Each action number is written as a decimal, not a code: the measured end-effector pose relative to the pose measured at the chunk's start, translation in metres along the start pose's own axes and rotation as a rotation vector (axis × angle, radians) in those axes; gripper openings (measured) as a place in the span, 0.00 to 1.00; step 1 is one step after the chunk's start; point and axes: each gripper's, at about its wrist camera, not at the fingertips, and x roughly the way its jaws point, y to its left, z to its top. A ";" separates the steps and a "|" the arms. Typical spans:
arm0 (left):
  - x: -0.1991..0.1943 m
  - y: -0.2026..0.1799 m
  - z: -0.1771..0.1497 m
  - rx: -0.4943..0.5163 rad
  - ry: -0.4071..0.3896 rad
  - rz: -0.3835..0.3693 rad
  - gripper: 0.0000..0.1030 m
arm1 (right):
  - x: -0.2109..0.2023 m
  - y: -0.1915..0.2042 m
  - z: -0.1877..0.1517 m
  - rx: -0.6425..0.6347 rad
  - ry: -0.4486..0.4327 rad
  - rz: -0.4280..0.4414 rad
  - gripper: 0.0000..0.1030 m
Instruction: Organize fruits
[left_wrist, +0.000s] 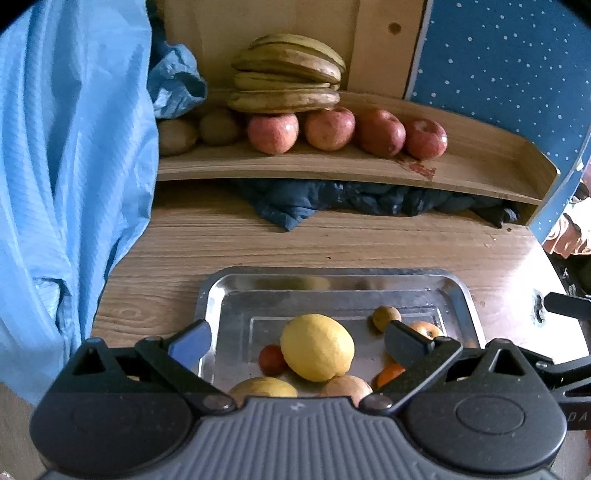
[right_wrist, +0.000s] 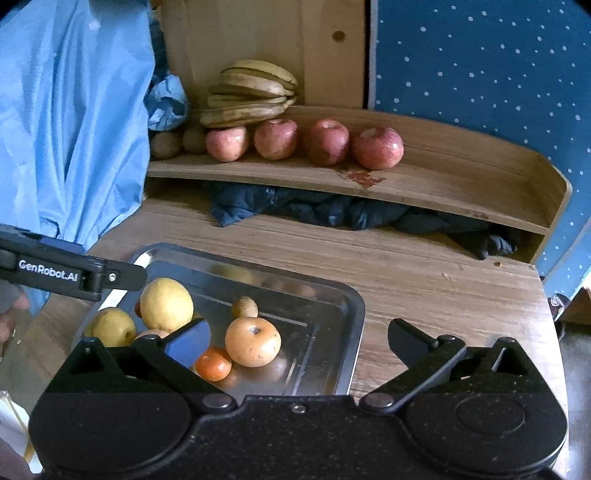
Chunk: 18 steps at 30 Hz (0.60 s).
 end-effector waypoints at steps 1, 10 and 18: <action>-0.001 0.001 -0.001 -0.006 -0.004 0.004 0.99 | 0.000 0.000 0.000 0.006 -0.001 -0.006 0.99; -0.013 0.005 0.000 -0.048 -0.025 0.038 0.99 | -0.005 0.000 -0.001 0.099 -0.061 -0.041 0.99; -0.030 0.000 -0.003 0.006 -0.082 0.028 0.99 | -0.024 0.007 -0.004 0.142 -0.124 -0.084 0.99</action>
